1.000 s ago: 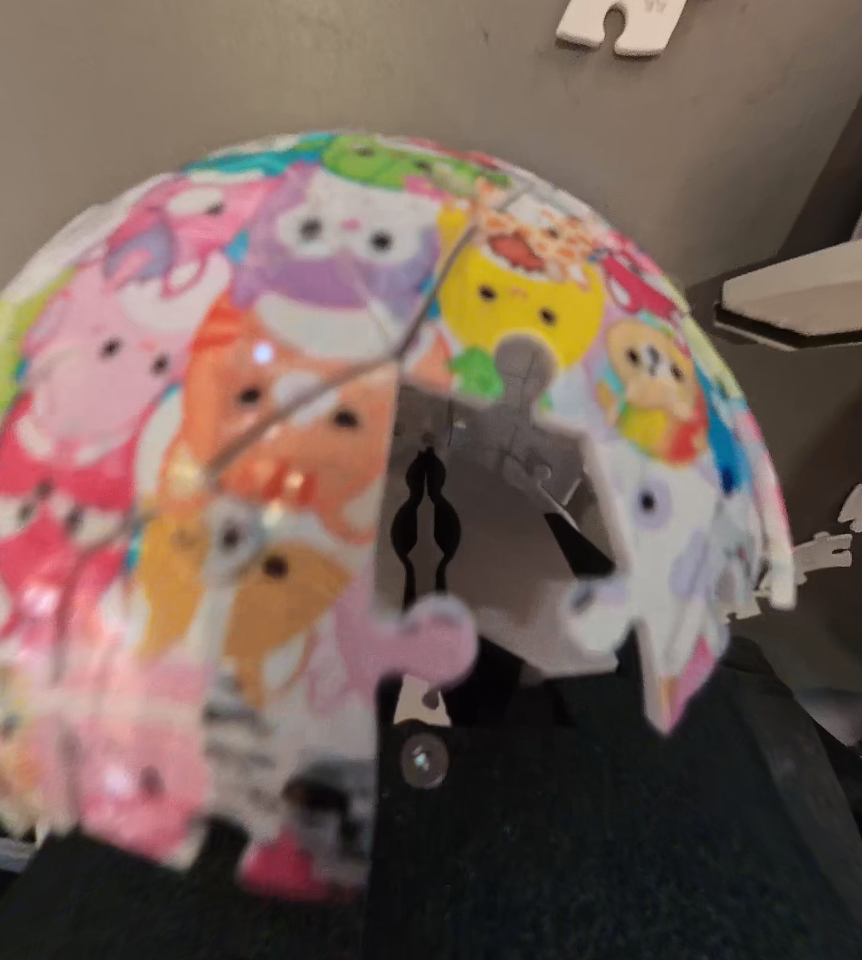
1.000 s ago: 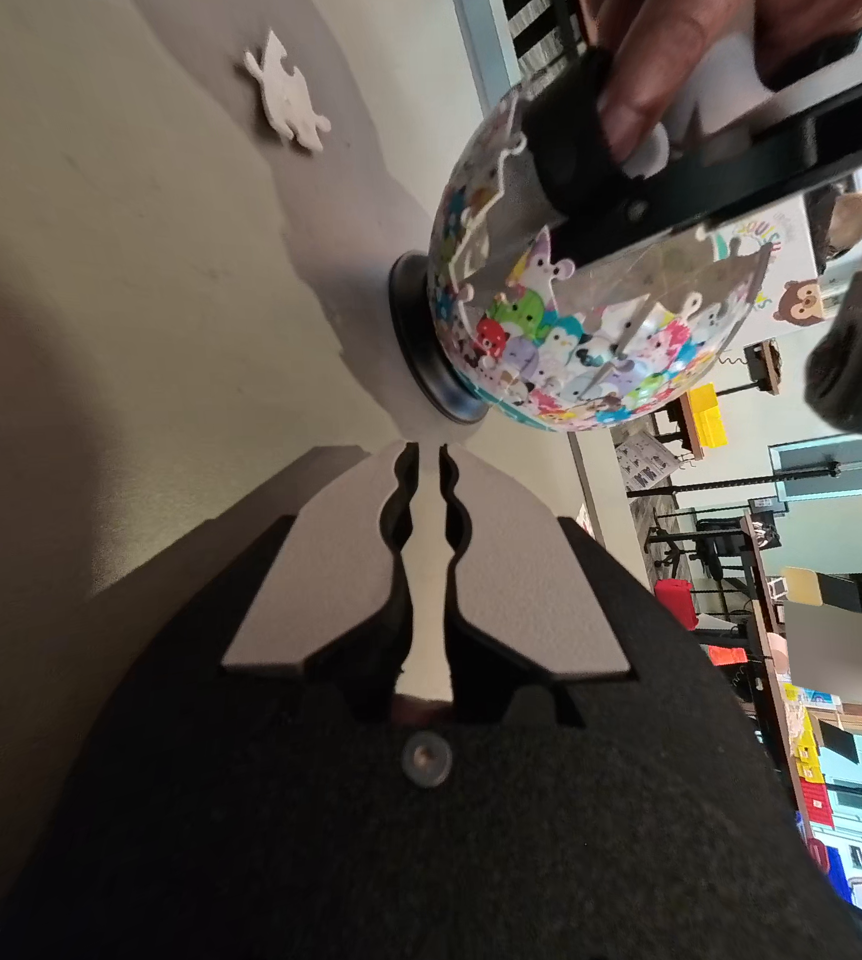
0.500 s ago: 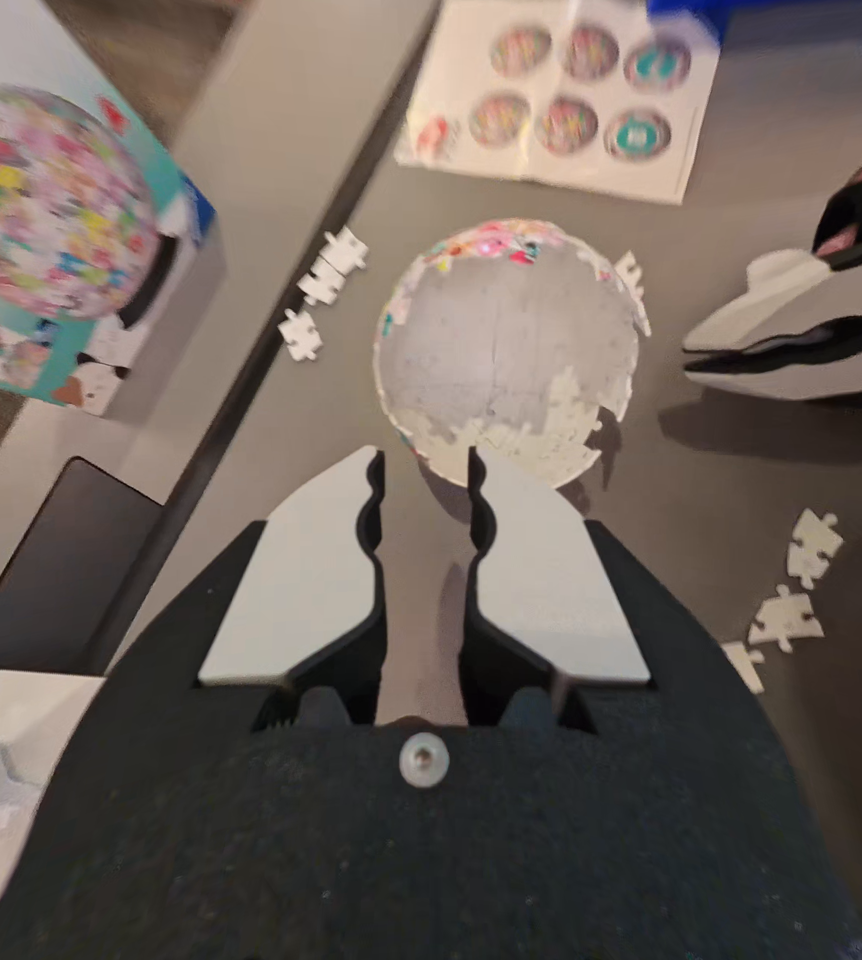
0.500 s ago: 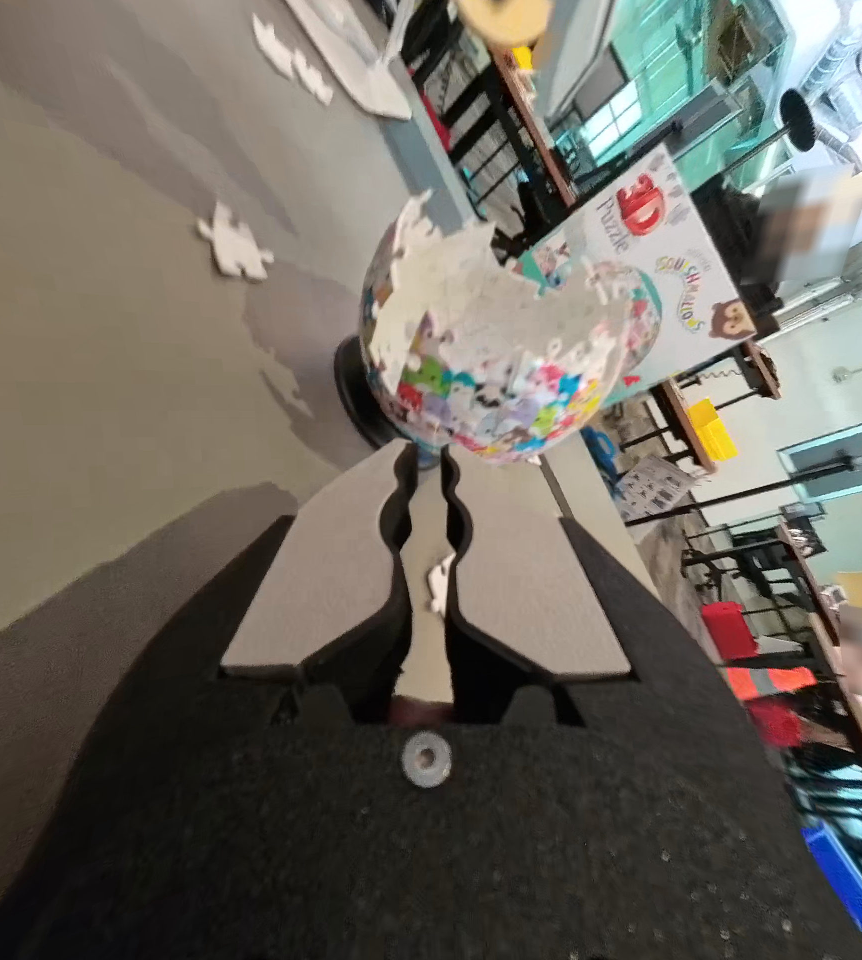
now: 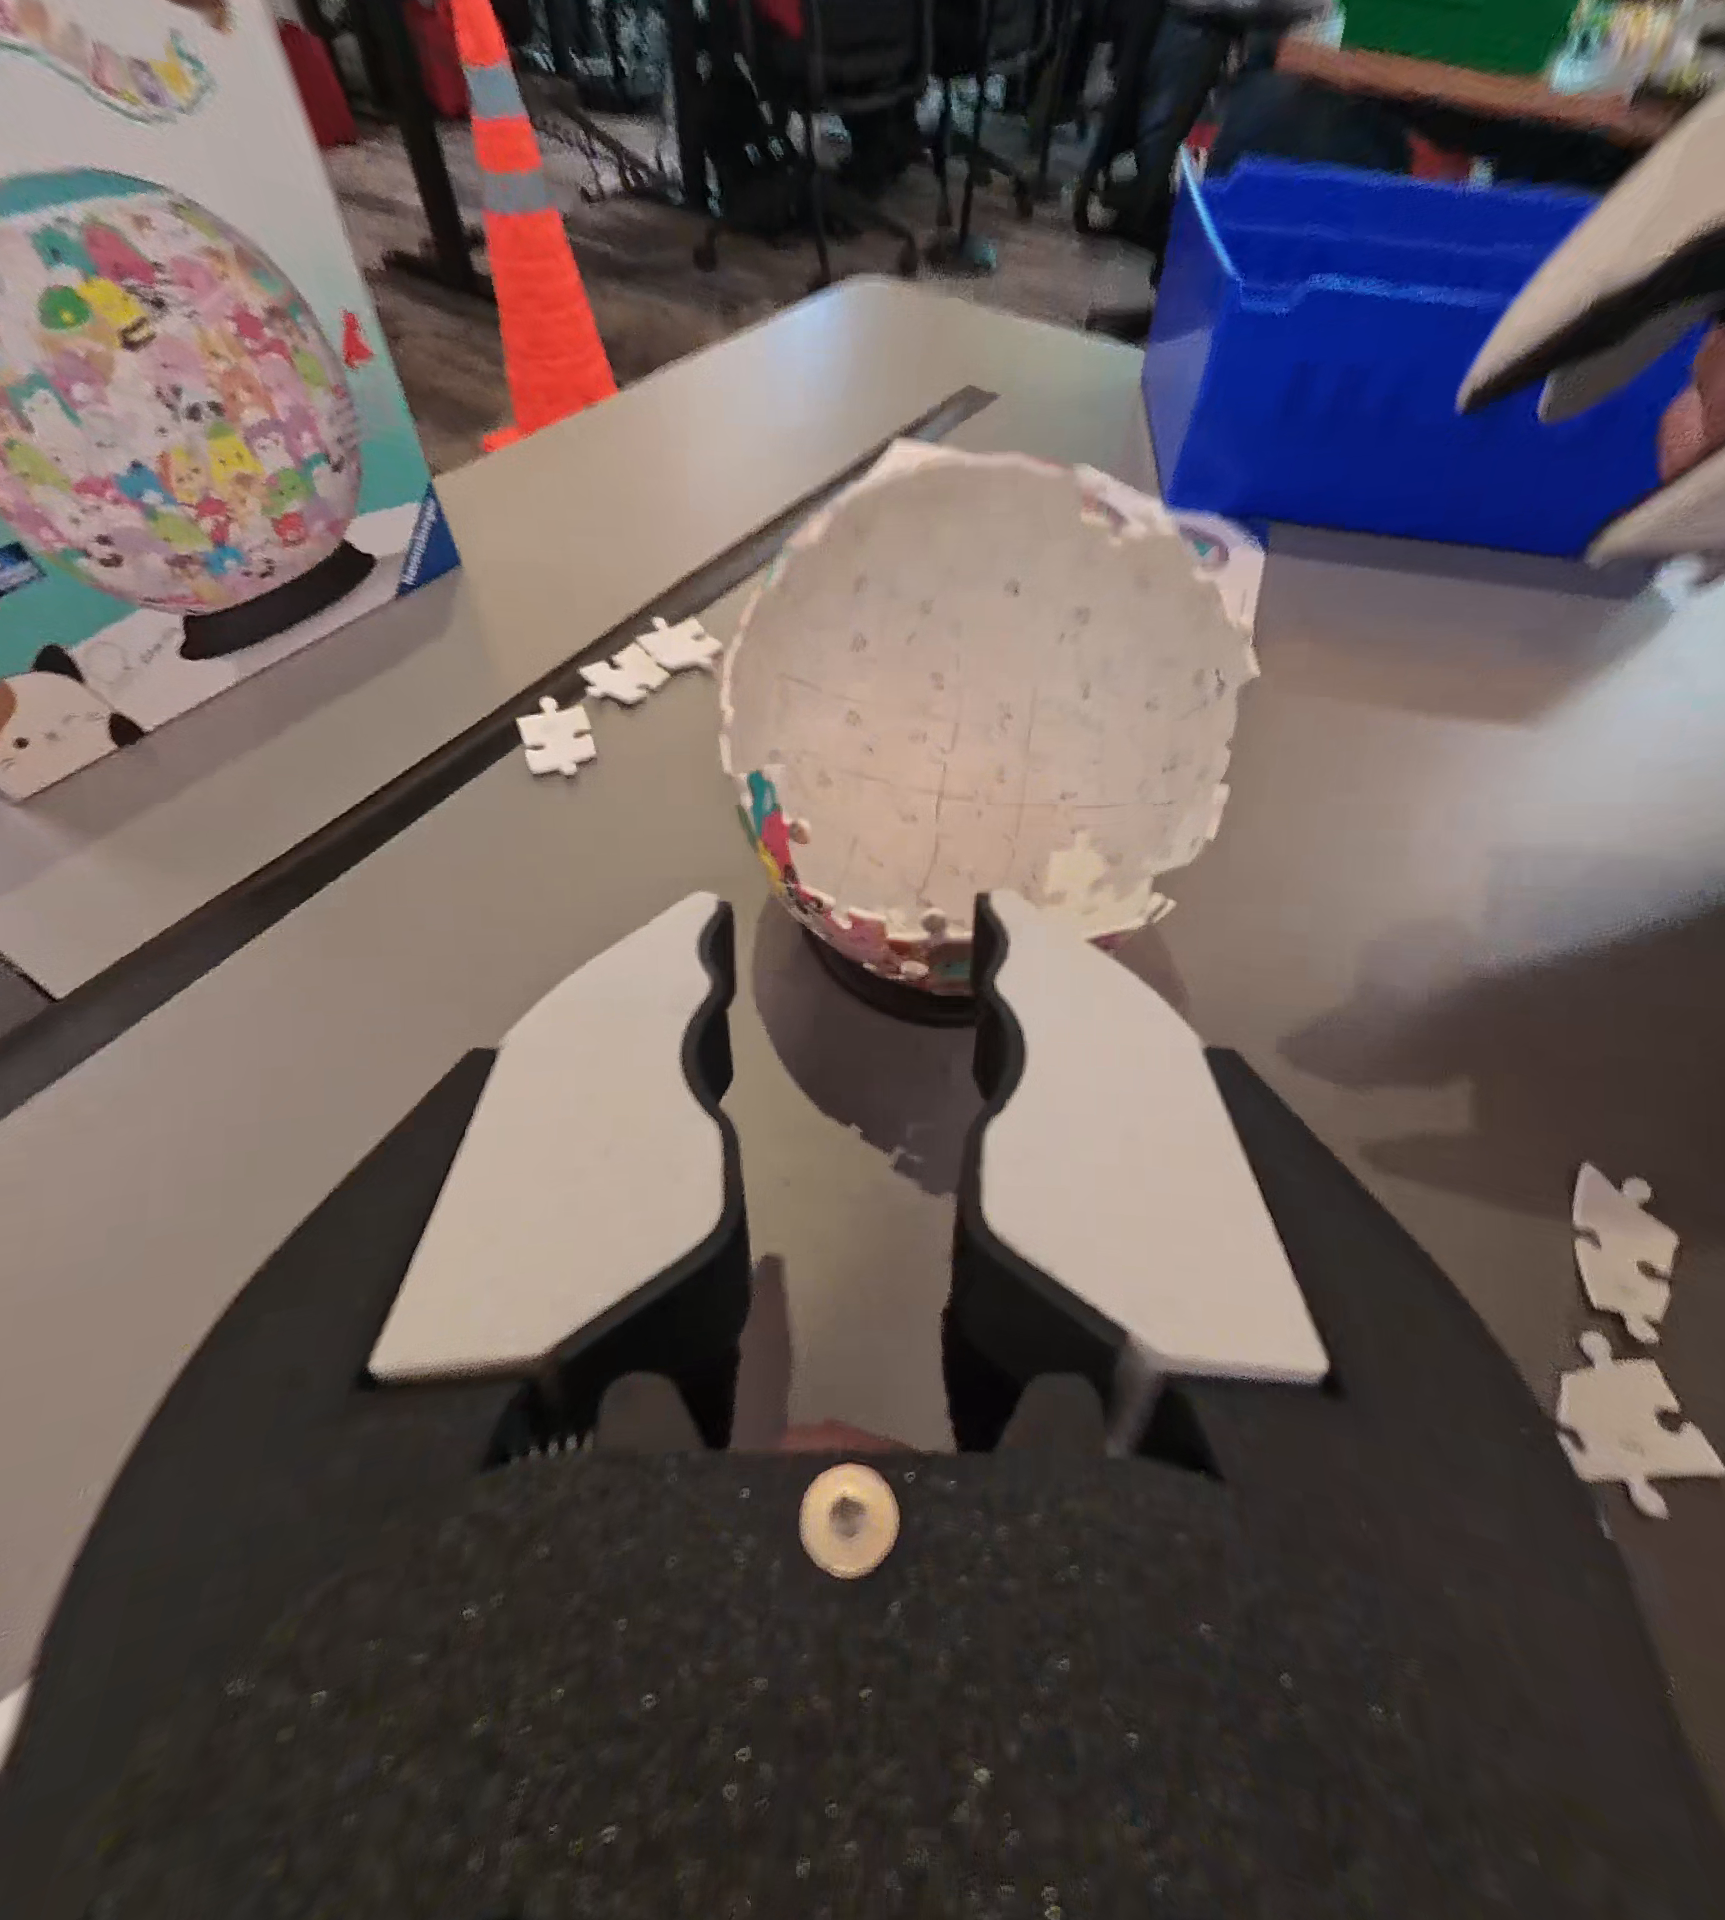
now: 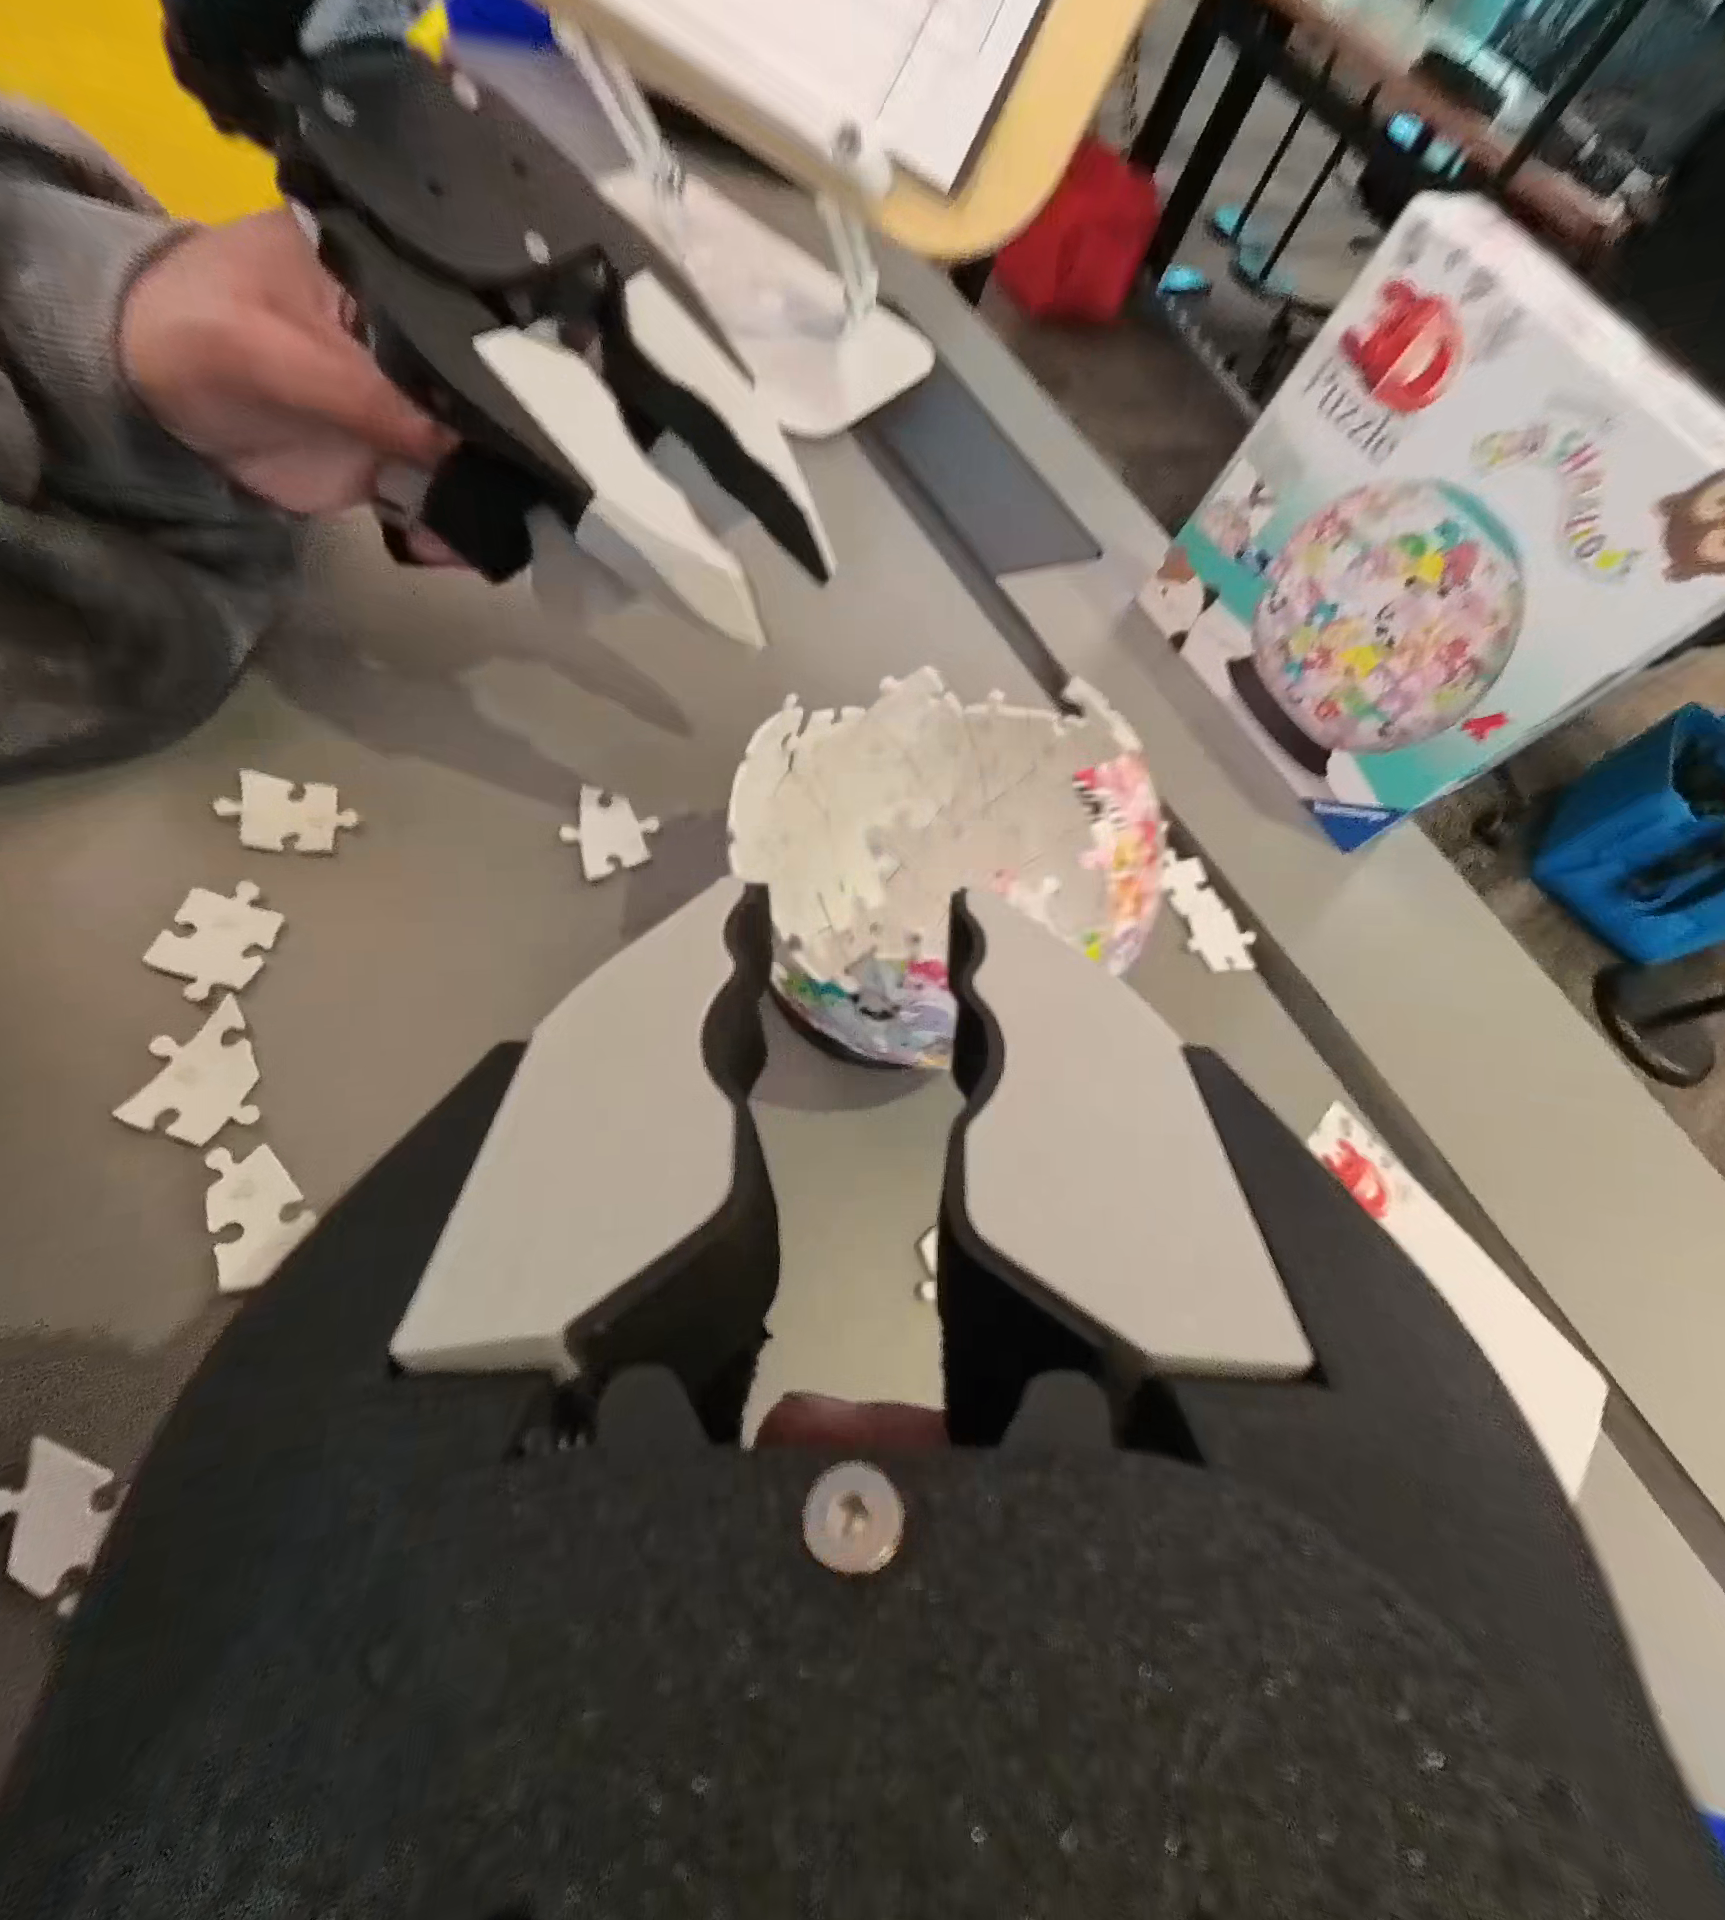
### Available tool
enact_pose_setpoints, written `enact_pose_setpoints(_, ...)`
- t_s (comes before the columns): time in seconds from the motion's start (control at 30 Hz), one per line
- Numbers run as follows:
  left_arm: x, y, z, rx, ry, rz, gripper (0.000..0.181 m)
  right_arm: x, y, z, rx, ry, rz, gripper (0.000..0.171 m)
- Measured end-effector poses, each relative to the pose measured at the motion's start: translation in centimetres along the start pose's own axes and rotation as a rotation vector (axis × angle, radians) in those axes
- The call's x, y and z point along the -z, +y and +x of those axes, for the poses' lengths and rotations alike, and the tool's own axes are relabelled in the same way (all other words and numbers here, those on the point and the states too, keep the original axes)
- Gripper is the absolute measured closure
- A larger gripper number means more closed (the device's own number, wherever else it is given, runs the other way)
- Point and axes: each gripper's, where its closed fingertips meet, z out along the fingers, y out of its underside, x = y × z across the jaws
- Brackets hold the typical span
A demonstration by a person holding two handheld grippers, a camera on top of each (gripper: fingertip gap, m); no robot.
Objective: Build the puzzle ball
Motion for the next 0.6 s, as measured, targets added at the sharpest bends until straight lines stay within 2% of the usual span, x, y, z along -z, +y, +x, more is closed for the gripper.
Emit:
enact_pose_setpoints(0.13, 0.4, 1.4, -2.2, 0.06, -0.067, 0.054, 0.143, -2.5, 1.8, -3.0, 0.044, -0.031, -0.17, 0.13)
enact_pose_setpoints(0.23, 0.6, 2.3, -1.4, 0.065, -0.007, 0.052, 0.169, -3.6, 2.9, -4.3, 0.086, 0.005, -0.247, 0.126)
enact_pose_setpoints(0.33, 0.8, 1.3, 0.0, 0.011, 0.005, 0.092, 0.173, -3.6, 3.7, -4.6, 0.054, 0.038, -0.267, 0.126)
enact_pose_setpoints(0.37, 0.7, 1.2, 0.5, -0.021, -0.004, 0.096, 0.181, -3.3, 4.1, -4.1, 0.026, 0.065, -0.265, 0.127)
enact_pose_setpoints(0.53, -0.3, -0.2, 4.0, -0.113, -0.004, 0.087, 0.181, -2.6, 7.5, -0.9, -0.254, 0.136, -0.227, 0.124)
enact_pose_setpoints(0.6, -0.8, -0.6, 4.1, -0.147, -0.069, 0.058, 0.181, -2.6, 8.5, 0.5, -0.32, 0.166, -0.177, 0.131)
